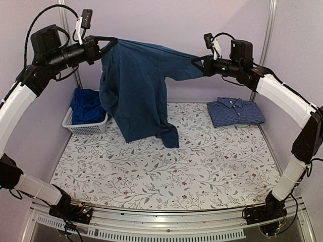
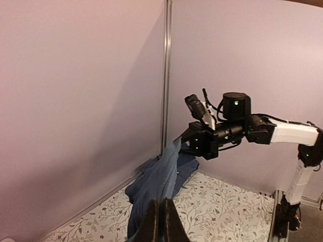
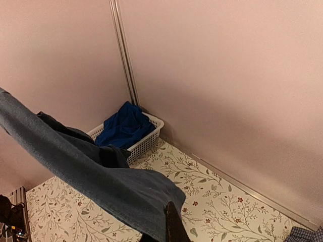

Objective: Fold and stack the mixed laundry pile
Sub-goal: Adjust the crumpled T-shirt at the center of the board.

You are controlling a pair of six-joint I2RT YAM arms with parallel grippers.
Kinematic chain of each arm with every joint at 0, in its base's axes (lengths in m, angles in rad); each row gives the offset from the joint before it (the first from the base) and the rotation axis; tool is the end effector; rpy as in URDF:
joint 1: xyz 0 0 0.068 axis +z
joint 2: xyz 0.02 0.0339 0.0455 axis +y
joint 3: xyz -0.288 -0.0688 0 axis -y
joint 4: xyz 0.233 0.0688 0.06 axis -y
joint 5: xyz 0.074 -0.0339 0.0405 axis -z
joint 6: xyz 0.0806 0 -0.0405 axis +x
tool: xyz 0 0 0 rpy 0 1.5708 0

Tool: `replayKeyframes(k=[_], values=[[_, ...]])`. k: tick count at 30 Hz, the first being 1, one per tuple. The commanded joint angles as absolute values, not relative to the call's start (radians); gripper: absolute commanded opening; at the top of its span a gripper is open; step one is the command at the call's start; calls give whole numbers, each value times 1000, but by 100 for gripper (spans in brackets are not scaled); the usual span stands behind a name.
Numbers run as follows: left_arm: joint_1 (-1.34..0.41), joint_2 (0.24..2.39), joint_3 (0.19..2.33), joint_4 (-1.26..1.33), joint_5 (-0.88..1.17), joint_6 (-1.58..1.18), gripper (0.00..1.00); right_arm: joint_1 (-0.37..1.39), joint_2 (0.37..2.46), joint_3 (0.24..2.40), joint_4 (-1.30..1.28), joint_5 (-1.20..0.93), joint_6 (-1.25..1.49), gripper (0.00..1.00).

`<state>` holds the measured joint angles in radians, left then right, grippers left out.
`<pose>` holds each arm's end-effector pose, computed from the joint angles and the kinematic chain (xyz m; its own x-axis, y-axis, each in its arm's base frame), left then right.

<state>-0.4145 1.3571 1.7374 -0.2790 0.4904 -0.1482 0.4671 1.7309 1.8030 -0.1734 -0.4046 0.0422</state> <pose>0.2569 -0.1545 0.5518 -0.0242 -0.1316 -0.9910 0.7892 0.6059 -0.0998 0.3798 0.2271 0.4595 -0.1224 -0.0183 -0.9923 -0.7591 0.6458 0.0817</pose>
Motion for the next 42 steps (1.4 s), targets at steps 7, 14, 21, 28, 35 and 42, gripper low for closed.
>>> replayKeyframes(k=[7, 14, 21, 28, 35, 42], values=[[-884, 1389, 1309, -151, 410, -102, 0, 233, 1475, 1257, -55, -326, 169, 0], [-1092, 1764, 1567, -334, 387, -27, 29, 76, 1491, 1185, -59, -400, 187, 0], [-756, 1592, 1280, -144, 242, -253, 63, 76, 1508, 1105, -84, -481, 156, 0], [-528, 1757, 1311, -253, 98, -359, 71, 76, 1463, 971, -63, -510, 177, 0], [-519, 2019, 1496, -242, 133, -329, 75, 77, 1424, 908, -64, -562, 201, 0], [-560, 2187, 1556, -343, 117, -310, 55, 76, 1400, 917, -75, -558, 210, 0]])
